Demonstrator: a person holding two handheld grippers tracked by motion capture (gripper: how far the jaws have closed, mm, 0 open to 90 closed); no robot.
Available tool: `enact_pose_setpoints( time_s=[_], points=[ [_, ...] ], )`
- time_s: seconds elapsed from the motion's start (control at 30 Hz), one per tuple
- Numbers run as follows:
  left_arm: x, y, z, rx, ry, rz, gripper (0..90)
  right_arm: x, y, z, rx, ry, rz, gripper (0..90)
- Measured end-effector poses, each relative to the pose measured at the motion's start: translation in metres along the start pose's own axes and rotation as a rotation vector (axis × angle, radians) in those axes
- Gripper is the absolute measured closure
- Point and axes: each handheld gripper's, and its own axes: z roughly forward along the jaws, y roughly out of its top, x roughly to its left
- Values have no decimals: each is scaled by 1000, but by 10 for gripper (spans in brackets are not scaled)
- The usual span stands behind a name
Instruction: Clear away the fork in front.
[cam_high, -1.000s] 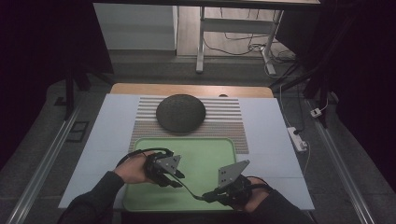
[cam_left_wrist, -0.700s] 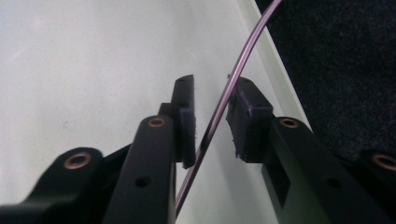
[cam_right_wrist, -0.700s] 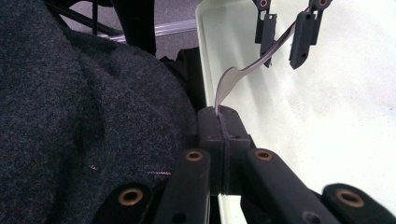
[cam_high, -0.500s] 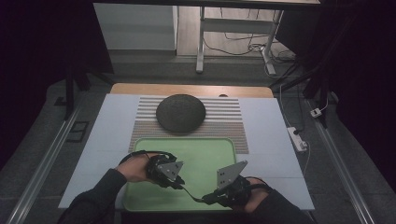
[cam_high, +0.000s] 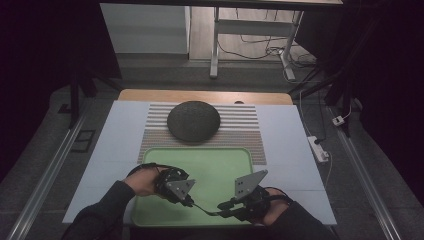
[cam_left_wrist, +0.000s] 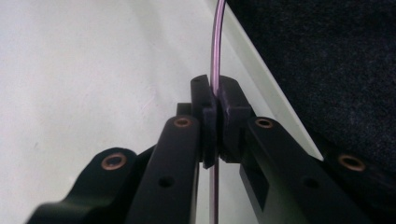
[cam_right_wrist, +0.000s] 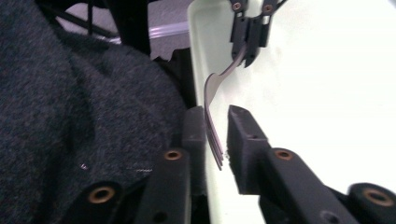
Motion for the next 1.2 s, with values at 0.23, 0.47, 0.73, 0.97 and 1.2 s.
enact_pose_setpoints(
  time_s=[0.23, 0.47, 0.73, 0.97, 1.2],
  points=[
    [0, -7, -9, 6, 42, -193, 862, -6, -4, -10, -20, -105, 90, 548],
    [-2, -14, -16, 8, 54, -379, 862, -7, -12, -22, -53, -222, 159, 386],
    [-9, -19, -22, -5, 127, -550, 861, -6, -28, -34, -80, -330, 259, 246],
    [-16, -28, -27, -18, 190, -716, 861, 0, -39, -41, -85, -367, 296, 178],
    [-25, -45, -28, -27, 256, -921, 861, 6, -50, -46, -95, -388, 314, 159]
  ],
)
